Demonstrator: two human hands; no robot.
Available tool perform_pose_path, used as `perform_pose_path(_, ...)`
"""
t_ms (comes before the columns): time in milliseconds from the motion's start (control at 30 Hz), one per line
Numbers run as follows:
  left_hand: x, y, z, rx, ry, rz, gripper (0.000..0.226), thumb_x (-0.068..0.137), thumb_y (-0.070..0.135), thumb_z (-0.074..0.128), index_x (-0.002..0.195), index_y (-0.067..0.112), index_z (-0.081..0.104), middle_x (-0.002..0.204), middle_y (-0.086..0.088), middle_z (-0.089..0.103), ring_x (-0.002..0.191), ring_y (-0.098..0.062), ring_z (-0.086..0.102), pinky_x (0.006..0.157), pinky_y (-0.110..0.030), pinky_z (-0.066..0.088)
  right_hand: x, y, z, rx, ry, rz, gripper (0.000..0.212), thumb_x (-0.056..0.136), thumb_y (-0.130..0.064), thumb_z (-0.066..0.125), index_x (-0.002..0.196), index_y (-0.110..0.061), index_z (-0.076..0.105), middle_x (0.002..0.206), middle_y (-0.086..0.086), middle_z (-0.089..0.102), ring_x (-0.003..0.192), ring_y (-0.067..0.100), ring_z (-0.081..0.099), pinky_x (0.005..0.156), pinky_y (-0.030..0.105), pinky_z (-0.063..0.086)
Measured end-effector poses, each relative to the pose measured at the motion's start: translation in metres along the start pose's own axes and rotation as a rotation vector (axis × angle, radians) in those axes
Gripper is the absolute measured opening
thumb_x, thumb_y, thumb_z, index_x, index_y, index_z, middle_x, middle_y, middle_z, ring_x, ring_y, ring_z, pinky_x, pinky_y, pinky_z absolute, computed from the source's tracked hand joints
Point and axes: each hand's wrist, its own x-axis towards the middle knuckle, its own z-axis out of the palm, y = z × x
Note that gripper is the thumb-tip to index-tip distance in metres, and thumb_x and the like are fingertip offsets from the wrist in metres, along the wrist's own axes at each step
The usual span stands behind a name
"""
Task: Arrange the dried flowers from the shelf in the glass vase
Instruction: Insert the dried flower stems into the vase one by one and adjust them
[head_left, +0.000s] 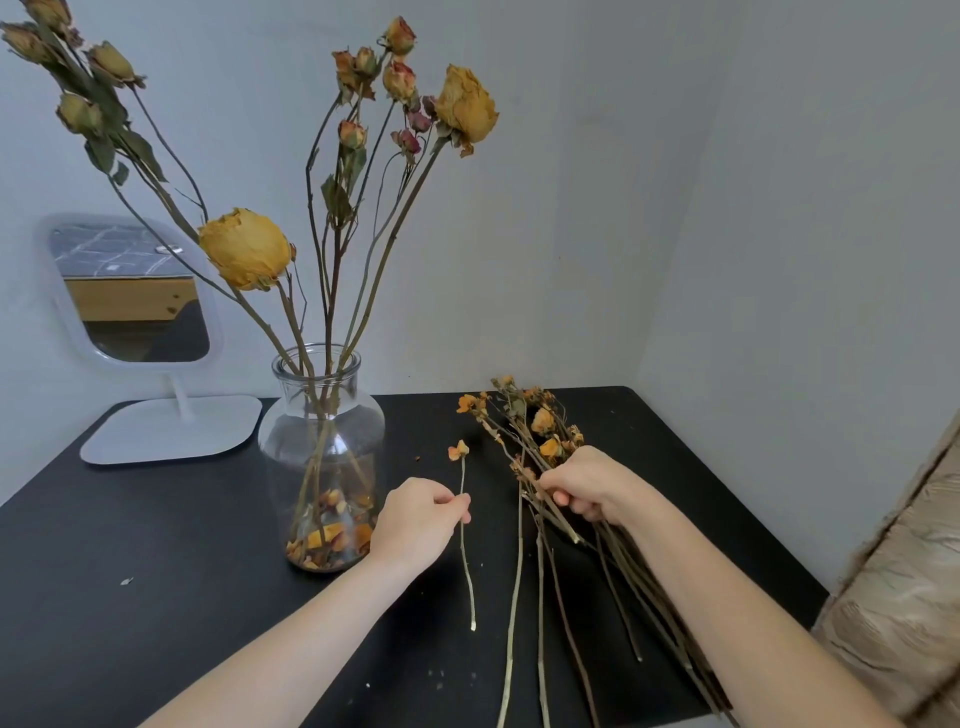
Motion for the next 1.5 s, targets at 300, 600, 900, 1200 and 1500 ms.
perform_pose_path(300, 0.0, -0.004, 0.001, -0.018, -0.011, -0.046, 0.033, 0.091, 0.029, 0.054, 0.06, 0.028, 0.064, 0.066, 0.001, 0.062, 0.068, -0.011, 0.058, 0.064, -0.021, 0.041, -0.002, 0.004, 0.011, 0.011, -0.077, -0.008, 0.016, 0.084, -0.021, 0.058, 0.074, -0.009, 0.062, 0.047, -0.002, 0.041, 0.035, 0.008, 0.028, 0.035, 0.017, 0.025)
perform_pose_path(600, 0.003, -0.009, 0.003, -0.019, -0.006, -0.082, 0.033, 0.091, 0.028, 0.054, 0.06, 0.026, 0.066, 0.06, 0.005, 0.057, 0.068, -0.01, 0.057, 0.058, -0.014, 0.034, -0.005, 0.005, 0.016, 0.053, -0.182, 0.001, 0.012, 0.082, -0.015, 0.058, 0.076, -0.007, 0.064, 0.041, -0.005, 0.043, 0.033, 0.006, 0.028, 0.035, 0.016, 0.023)
perform_pose_path(900, 0.004, -0.009, 0.006, -0.044, -0.017, -0.115, 0.026, 0.09, 0.029, 0.056, 0.071, 0.021, 0.072, 0.06, 0.006, 0.057, 0.069, -0.008, 0.056, 0.072, -0.023, 0.037, -0.005, 0.003, 0.028, -0.128, -0.151, -0.085, 0.012, 0.083, -0.017, 0.061, 0.074, -0.009, 0.064, 0.048, -0.002, 0.042, 0.035, 0.008, 0.03, 0.035, 0.016, 0.026)
perform_pose_path(1200, 0.004, -0.015, 0.003, -0.029, -0.016, -0.119, 0.027, 0.09, 0.029, 0.056, 0.067, 0.022, 0.069, 0.063, 0.005, 0.058, 0.07, -0.009, 0.056, 0.065, -0.021, 0.039, 0.016, -0.004, 0.018, -0.35, 0.355, -0.23, 0.024, 0.087, -0.035, 0.062, 0.091, -0.013, 0.07, 0.082, 0.003, 0.067, 0.075, 0.018, 0.064, 0.067, 0.031, 0.051)
perform_pose_path(1500, 0.021, 0.0, 0.013, -0.022, -0.019, -0.176, 0.026, 0.086, 0.032, 0.062, 0.064, 0.019, 0.067, 0.065, 0.0, 0.061, 0.071, -0.014, 0.06, 0.073, -0.028, 0.047, 0.023, 0.008, 0.017, -0.412, 0.325, -0.145, 0.02, 0.087, -0.03, 0.063, 0.094, -0.013, 0.07, 0.085, 0.004, 0.068, 0.079, 0.019, 0.066, 0.069, 0.032, 0.053)
